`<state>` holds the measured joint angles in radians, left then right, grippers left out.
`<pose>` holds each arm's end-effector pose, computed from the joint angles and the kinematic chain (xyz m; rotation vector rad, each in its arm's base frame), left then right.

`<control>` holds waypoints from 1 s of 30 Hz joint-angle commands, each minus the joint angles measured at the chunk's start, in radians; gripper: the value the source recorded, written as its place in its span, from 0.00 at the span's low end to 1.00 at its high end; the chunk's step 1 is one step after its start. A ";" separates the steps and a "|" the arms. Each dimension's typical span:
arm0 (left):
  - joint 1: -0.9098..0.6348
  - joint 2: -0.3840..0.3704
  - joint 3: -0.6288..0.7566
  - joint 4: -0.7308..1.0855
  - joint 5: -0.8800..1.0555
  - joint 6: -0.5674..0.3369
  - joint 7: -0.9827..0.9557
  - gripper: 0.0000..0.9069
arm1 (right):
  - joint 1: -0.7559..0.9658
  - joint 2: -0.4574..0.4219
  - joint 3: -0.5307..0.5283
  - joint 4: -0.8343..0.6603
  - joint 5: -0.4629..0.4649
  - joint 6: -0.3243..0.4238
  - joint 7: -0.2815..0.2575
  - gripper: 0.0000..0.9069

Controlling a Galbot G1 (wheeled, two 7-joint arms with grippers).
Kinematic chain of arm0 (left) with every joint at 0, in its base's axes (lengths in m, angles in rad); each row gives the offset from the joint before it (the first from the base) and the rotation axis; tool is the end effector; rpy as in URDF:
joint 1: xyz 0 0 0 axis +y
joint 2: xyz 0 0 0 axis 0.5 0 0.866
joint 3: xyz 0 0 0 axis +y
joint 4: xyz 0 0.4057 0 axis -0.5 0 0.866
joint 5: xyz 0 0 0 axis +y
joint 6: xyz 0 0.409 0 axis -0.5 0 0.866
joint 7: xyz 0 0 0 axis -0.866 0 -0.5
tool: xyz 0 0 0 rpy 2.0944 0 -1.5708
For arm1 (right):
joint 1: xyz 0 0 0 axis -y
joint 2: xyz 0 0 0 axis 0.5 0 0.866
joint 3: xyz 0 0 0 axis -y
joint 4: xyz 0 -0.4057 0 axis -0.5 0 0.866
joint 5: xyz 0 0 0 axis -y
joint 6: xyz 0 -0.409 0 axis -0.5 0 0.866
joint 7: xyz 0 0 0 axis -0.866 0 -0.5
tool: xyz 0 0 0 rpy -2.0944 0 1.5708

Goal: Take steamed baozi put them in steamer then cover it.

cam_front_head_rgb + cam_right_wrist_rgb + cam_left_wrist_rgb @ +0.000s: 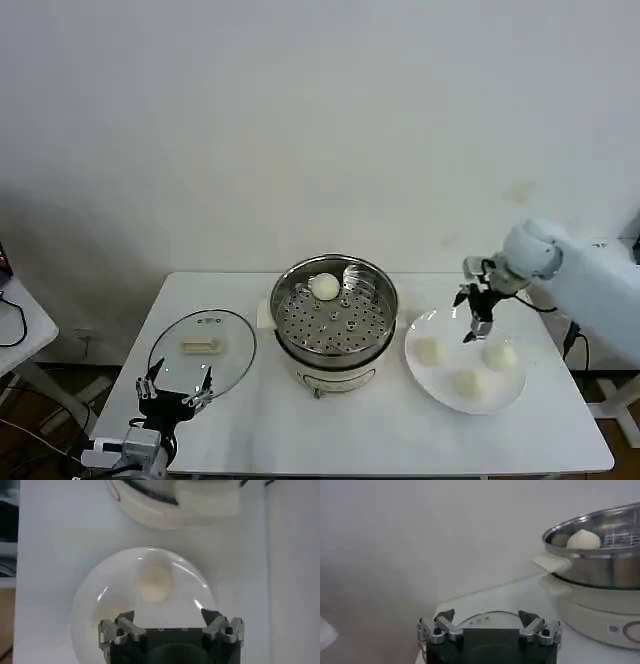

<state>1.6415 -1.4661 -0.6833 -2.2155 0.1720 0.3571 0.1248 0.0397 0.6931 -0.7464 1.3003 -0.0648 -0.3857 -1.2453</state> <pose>0.1814 0.0684 -0.3080 0.0185 -2.7874 -0.4429 0.6019 -0.1557 -0.1844 1.2345 -1.3919 1.2012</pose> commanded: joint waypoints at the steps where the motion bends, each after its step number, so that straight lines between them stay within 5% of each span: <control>1: 0.000 0.001 -0.001 0.003 0.000 0.000 0.000 1.00 | -0.082 0.070 0.034 -0.064 -0.026 -0.025 -0.005 1.00; 30: -0.004 0.002 -0.006 0.027 0.000 -0.002 -0.001 1.00 | -0.149 0.183 0.116 -0.233 -0.119 0.056 0.081 1.00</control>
<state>1.6369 -1.4653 -0.6905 -2.1893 0.1719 0.3554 0.1237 -0.1024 0.8616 -0.6455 1.0973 -0.1758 -0.3367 -1.1794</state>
